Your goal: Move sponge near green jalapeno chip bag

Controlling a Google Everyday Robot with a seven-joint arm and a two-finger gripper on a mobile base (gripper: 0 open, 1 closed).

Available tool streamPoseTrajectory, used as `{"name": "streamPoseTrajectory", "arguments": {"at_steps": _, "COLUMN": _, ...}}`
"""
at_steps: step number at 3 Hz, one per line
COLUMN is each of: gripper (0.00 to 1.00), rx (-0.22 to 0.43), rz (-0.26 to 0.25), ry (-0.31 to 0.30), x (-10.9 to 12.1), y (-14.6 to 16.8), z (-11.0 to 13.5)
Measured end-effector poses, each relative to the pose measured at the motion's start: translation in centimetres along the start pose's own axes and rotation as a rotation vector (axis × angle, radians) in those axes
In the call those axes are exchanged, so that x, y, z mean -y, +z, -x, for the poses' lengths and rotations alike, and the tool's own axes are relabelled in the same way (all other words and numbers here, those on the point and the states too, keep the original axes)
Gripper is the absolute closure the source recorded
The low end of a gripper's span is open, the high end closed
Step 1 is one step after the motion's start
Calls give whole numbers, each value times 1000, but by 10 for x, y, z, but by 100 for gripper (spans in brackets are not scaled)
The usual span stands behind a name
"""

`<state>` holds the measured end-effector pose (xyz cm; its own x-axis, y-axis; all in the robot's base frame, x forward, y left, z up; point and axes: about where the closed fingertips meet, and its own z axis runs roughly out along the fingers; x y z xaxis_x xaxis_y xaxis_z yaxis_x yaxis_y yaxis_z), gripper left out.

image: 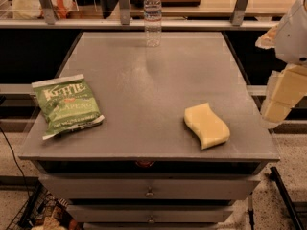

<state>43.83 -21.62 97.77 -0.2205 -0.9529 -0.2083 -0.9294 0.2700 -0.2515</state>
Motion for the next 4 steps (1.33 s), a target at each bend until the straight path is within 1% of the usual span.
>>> {"name": "streamPoseTrajectory", "arguments": {"at_steps": 1, "gripper": 0, "rx": 0, "rz": 0, "ry": 1, "x": 0, "y": 1, "z": 1}}
{"name": "streamPoseTrajectory", "arguments": {"at_steps": 2, "gripper": 0, "rx": 0, "rz": 29, "ry": 33, "x": 3, "y": 15, "z": 2}}
{"name": "streamPoseTrajectory", "arguments": {"at_steps": 3, "gripper": 0, "rx": 4, "rz": 82, "ry": 68, "x": 1, "y": 39, "z": 10}}
{"name": "streamPoseTrajectory", "arguments": {"at_steps": 4, "gripper": 0, "rx": 4, "rz": 86, "ry": 74, "x": 1, "y": 42, "z": 11}}
